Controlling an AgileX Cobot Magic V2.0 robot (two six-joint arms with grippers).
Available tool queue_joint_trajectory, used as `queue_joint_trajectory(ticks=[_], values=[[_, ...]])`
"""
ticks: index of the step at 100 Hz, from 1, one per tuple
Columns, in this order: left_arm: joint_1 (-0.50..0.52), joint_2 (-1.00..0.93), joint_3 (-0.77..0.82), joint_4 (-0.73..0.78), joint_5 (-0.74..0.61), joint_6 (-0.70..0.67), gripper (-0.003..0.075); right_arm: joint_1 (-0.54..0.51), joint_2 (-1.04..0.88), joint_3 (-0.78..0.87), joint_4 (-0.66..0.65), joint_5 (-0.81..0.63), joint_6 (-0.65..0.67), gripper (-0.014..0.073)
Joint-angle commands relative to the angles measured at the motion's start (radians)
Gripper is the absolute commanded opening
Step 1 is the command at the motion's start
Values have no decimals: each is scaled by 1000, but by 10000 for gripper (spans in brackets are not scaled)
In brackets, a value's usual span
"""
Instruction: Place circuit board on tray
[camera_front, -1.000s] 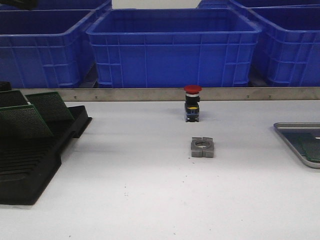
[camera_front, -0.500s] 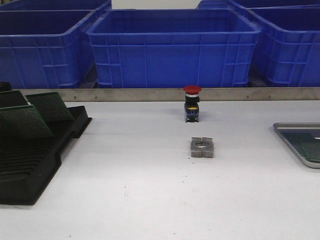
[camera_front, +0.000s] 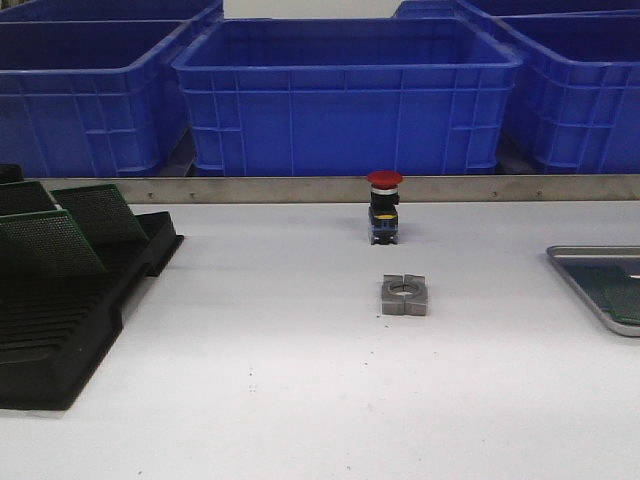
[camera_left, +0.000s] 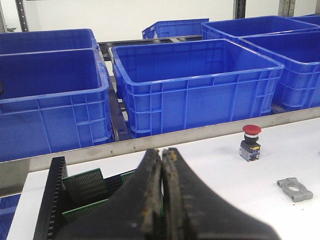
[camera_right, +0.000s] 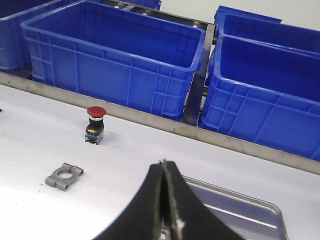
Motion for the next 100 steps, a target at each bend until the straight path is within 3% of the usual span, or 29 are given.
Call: queue_joint_trajectory(ticks=[1,89,100], values=[[3,4,-21,-25,3,-11,-17,3,11,-25,10,-42,-11,-64],[3,4,-21,-25,3,-11,-17,3,11,-25,10,-42,-11,-64],[3,4,-21,36,-68,-11,-17,3,11,-25,10,-42,-11,-64]])
